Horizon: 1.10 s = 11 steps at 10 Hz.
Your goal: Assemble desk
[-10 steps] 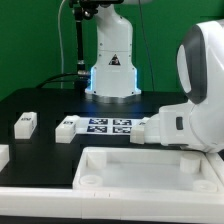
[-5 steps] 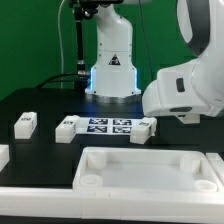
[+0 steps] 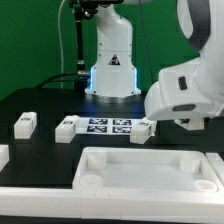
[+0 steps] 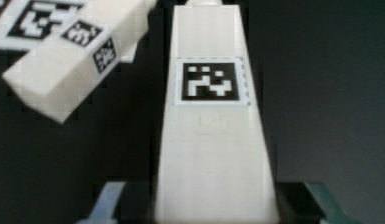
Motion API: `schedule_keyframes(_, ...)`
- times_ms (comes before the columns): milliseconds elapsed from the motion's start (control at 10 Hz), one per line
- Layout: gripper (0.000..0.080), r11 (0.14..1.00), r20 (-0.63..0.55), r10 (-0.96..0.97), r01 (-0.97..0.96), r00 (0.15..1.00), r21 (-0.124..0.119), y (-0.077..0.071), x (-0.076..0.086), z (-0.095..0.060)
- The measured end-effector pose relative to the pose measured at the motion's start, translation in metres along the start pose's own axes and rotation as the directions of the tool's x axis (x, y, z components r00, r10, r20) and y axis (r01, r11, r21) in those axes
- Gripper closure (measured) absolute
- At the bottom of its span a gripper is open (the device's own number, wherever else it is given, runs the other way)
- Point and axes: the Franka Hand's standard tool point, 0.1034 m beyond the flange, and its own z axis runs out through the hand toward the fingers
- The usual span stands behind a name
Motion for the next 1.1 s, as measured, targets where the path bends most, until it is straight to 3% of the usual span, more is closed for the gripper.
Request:
schedule_keyframes(300, 0.0509, 1.000, -0.156, -0.009, 0.010, 0.988, 0.001, 0.004, -0.005, -0.048)
schedule_keyframes(500, 0.0509, 1.000, -0.280, -0.006, 0.004, 0.960, -0.007, 0.004, -0.001, -0.048)
schedule_keyframes(800, 0.0509, 1.000, -0.496, -0.014, 0.004, 0.868, -0.021, 0.006, 0.008, -0.062)
schedule_keyframes(1100, 0.0509, 0.998, -0.606, -0.062, 0.038, 0.793, -0.052, 0.016, -0.003, -0.106)
